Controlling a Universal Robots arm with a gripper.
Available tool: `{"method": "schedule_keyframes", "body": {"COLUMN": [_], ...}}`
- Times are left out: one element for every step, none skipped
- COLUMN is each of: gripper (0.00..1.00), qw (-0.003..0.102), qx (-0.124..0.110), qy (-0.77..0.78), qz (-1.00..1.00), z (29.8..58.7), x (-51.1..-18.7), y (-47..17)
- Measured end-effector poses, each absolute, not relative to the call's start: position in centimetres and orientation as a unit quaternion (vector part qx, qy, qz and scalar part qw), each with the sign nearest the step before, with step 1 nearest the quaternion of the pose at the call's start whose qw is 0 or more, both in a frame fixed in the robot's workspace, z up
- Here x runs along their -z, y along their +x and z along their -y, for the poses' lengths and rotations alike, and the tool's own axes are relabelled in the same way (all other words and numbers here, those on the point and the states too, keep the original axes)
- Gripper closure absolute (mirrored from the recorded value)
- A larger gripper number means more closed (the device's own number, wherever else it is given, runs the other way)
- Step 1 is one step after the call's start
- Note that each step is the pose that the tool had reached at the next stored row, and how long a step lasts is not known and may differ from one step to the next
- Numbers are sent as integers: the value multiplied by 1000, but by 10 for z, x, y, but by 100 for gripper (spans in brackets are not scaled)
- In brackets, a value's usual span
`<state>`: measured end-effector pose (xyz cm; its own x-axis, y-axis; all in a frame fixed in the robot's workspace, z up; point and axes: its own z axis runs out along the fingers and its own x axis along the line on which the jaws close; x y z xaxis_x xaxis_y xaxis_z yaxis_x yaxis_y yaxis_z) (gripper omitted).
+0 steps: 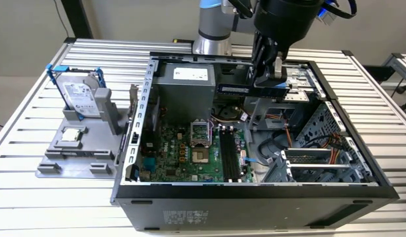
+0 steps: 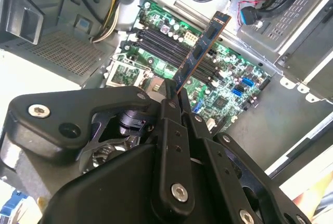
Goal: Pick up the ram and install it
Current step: 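Insert the ram into the slot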
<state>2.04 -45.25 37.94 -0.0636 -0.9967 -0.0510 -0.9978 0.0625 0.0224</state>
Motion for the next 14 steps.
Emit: {"method": "schedule_keyframes", "body": {"gripper": [100, 100, 100, 100, 100, 100, 100, 100, 100, 100, 100, 100, 100, 100], "qw": [11, 11, 11, 11, 11, 11, 11, 11, 11, 11, 11, 11, 11, 11], "qx": [-26, -26, -26, -26, -26, -26, -26, -26, -26, -26, -26, -26, -26, -25], "qy": [-684, -684, -684, -684, -684, -684, -683, -682, -681, -679, -678, -677, -675, -674], "qz": [-729, -729, -729, -729, -729, -729, -730, -731, -732, -733, -735, -736, -737, -738], "z": [452, 452, 452, 452, 452, 452, 452, 452, 452, 452, 452, 452, 452, 453], "x": [-379, -379, -379, -379, -379, -379, -379, -379, -379, -379, -379, -379, -379, -379], "y": [20, 20, 20, 20, 20, 20, 20, 20, 20, 20, 20, 20, 20, 20]}}
